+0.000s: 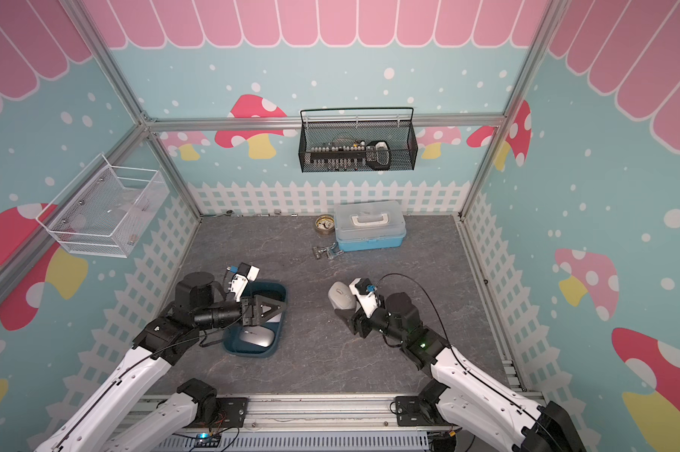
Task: Put the mouse in the storage box
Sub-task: Pick up the mouse from the center of the board.
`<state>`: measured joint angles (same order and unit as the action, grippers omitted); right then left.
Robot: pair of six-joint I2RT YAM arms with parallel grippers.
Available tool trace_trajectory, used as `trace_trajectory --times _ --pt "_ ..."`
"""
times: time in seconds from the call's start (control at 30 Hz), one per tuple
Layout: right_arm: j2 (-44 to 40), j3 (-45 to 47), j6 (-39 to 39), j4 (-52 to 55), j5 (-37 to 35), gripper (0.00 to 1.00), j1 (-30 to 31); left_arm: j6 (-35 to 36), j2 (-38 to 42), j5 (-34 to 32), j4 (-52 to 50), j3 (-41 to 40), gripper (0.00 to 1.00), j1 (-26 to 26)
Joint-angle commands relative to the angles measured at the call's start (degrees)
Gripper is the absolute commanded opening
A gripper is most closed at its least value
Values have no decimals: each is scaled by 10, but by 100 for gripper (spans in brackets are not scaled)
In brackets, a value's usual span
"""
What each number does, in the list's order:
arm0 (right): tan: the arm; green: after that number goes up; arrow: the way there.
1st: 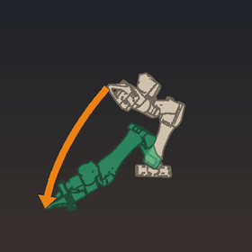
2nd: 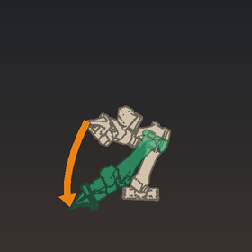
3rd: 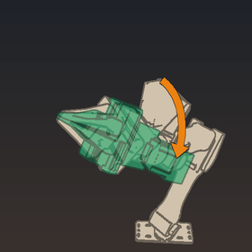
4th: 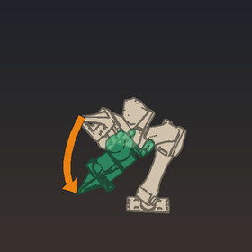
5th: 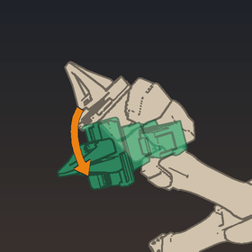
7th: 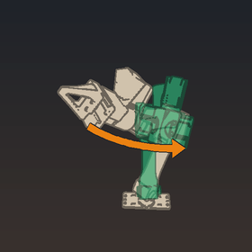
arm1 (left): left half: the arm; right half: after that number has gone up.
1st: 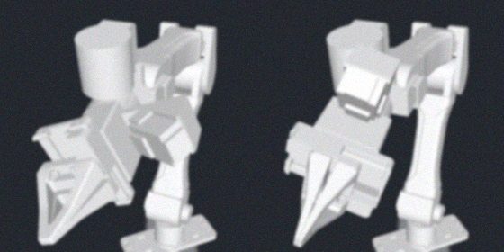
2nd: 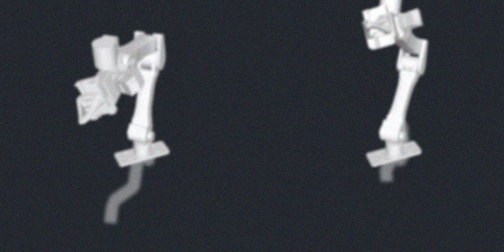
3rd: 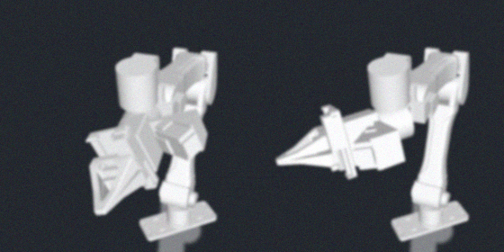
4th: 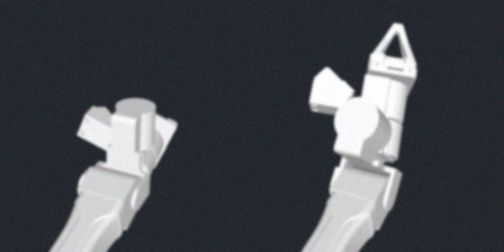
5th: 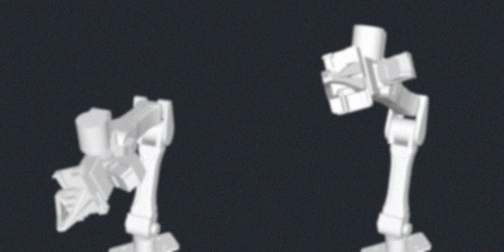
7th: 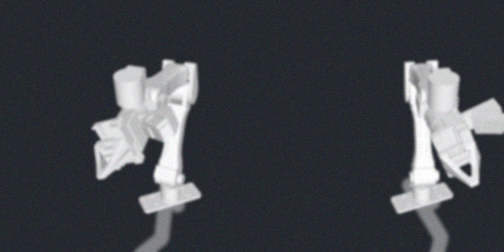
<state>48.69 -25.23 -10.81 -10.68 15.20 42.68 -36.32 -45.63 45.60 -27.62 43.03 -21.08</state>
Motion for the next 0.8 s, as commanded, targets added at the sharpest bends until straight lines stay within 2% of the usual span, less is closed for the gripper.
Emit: trace_trajectory --times 0.0,0.1,0.4,0.63,0.77 --pt "1 3 54 -59 17 32 44 -39 0 70 32 15 82 -5" --pt "11 8 78 -71 2 32 78 -40 -9 68 35 13 82 -25" --pt "70 -19 128 -73 -18 31 137 -68 -59 -16 55 7 84 -145" --pt "84 -28 142 -76 -30 32 152 -84 -97 -37 78 -10 82 -179" --pt "86 -30 147 -75 -36 32 155 -92 -109 -49 89 -20 78 -196"
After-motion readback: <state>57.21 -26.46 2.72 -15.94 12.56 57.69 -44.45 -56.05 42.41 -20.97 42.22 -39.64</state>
